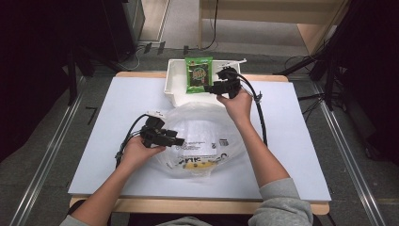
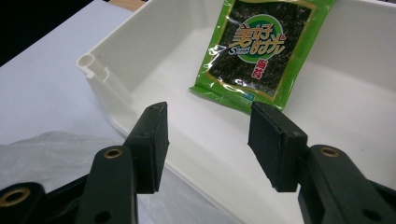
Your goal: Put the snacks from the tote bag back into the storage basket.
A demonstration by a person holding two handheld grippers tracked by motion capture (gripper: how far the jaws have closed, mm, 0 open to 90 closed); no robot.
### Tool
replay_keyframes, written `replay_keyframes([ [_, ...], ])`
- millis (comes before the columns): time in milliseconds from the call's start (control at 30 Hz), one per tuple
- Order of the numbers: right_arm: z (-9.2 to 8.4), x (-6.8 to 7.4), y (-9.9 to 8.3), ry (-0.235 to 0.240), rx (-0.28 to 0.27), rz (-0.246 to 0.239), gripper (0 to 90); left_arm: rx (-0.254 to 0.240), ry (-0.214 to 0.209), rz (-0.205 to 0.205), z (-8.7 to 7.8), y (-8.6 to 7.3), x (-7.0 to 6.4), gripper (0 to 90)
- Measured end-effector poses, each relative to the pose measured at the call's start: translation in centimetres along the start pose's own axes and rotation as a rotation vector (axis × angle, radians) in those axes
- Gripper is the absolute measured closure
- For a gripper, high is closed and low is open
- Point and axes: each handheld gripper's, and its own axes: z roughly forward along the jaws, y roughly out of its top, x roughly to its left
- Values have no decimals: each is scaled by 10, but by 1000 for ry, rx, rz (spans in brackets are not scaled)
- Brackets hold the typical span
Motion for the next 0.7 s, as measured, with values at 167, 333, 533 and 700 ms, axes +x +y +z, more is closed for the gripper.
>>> replay_keyframes([
  [167,-8,3,-8,15,-1,-10,466,-1,-1,0,0,0,0,420],
  [333,-18,6,-16,16,7,-21,469,-12,-10,-5,-2,1,-1,419],
  [533,-28,11,-26,39,-3,-28,467,-17,-9,-4,-3,1,-2,418],
  [700,-35,18,-35,50,-12,-53,465,-16,-6,-4,-4,1,-1,418],
])
